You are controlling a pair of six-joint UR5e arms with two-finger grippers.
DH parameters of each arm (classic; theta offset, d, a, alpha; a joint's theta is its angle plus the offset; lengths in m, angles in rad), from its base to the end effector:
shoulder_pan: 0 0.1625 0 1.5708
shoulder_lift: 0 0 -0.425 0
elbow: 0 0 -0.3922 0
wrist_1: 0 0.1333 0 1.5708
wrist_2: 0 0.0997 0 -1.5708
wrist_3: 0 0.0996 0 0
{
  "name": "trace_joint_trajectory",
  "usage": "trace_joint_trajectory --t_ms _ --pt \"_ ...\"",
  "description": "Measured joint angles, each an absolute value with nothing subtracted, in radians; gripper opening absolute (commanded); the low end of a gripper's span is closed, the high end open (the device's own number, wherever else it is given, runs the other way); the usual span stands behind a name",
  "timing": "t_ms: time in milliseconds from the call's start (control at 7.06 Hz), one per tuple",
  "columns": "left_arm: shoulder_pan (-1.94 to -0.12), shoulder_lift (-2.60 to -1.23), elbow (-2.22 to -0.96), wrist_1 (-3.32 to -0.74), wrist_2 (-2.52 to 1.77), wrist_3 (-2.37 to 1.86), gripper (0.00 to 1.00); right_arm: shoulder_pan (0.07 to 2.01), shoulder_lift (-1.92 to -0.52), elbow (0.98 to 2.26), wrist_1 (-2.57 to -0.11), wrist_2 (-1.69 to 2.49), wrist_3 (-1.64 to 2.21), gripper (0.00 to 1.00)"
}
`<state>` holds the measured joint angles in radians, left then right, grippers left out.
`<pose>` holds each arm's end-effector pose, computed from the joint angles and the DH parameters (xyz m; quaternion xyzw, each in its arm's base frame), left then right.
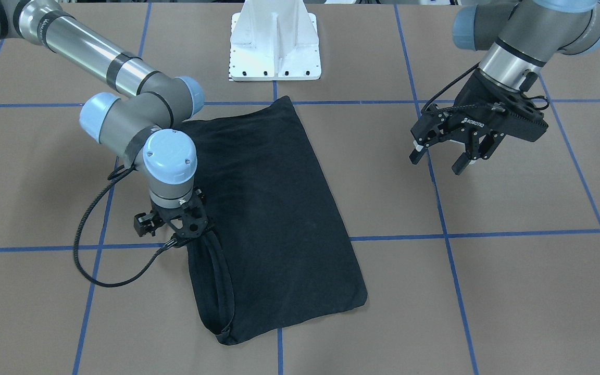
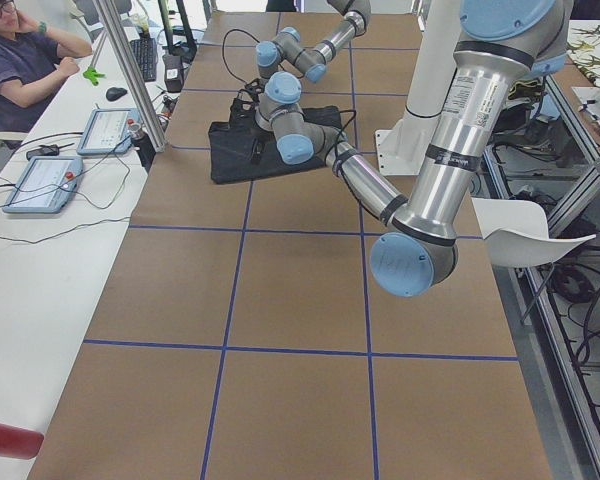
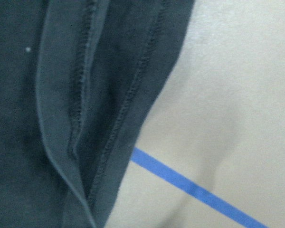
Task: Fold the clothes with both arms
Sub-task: 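Lower the right gripper onto the far corner and press it flat, then press the right gripper along the shirt's far edge, then raise it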
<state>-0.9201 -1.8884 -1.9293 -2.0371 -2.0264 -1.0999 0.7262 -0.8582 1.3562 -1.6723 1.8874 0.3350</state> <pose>0.2689 -0.5009 0.2673 0.1916 0.5261 -0.0635 0.8261 -0.4936 -0.5751 0.3455 0.0757 -0.2366 -0.2741 0.9291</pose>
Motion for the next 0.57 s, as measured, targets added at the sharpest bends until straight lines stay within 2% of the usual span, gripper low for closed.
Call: trace_joint_trajectory --t_ms 566 --pt "-0.920 -1.889 -1.930 -2.037 -2.026 -1.100 1.00 0.843 -0.824 1.343 -1.692 1.972 0.248 1.00"
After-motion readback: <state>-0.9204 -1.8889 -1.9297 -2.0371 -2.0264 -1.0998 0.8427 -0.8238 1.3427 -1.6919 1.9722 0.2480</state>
